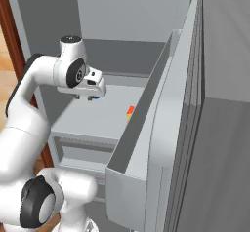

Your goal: Pick the cheese from the fridge and the cheese grater from the cabinet and place them next to the salad bowl.

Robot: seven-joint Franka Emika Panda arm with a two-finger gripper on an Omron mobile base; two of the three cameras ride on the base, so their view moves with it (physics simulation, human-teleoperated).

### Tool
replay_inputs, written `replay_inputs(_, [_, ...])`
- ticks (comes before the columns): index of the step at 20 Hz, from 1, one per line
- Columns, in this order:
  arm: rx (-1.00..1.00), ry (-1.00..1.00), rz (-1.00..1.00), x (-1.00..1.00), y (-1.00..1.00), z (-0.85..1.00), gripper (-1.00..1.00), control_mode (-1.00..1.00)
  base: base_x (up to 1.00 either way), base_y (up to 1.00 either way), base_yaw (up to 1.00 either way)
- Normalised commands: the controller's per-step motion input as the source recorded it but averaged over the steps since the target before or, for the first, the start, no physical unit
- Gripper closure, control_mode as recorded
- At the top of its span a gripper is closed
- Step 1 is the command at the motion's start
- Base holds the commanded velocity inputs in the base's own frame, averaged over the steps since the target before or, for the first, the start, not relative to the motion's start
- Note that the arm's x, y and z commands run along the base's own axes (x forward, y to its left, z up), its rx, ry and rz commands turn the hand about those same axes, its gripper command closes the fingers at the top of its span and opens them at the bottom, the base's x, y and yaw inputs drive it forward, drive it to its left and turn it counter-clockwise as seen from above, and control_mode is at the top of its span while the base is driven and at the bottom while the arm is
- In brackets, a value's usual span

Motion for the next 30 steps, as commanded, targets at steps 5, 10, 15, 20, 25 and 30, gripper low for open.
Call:
replay_inputs(5, [0.00,-0.12,0.00,-0.37,0.00,0.00,-1.00,-1.00,0.00,0.00,0.00])
replay_inputs(10, [0.00,-0.09,-0.05,-0.59,-0.04,-0.06,-1.00,-1.00,0.00,0.00,0.00])
replay_inputs(15, [-0.02,-0.21,-0.05,-0.56,-0.03,-0.20,-1.00,-1.00,0.00,0.00,0.00])
replay_inputs(20, [-0.02,-0.27,-0.05,-0.20,-0.16,-0.29,-1.00,-1.00,0.00,0.00,0.00])
replay_inputs(25, [-0.01,-0.22,-0.05,-0.04,-0.20,-0.21,-1.00,-1.00,0.00,0.00,0.00])
replay_inputs(30, [0.02,-0.04,-0.06,0.00,-0.33,-0.04,-1.00,-1.00,0.00,0.00,0.00])
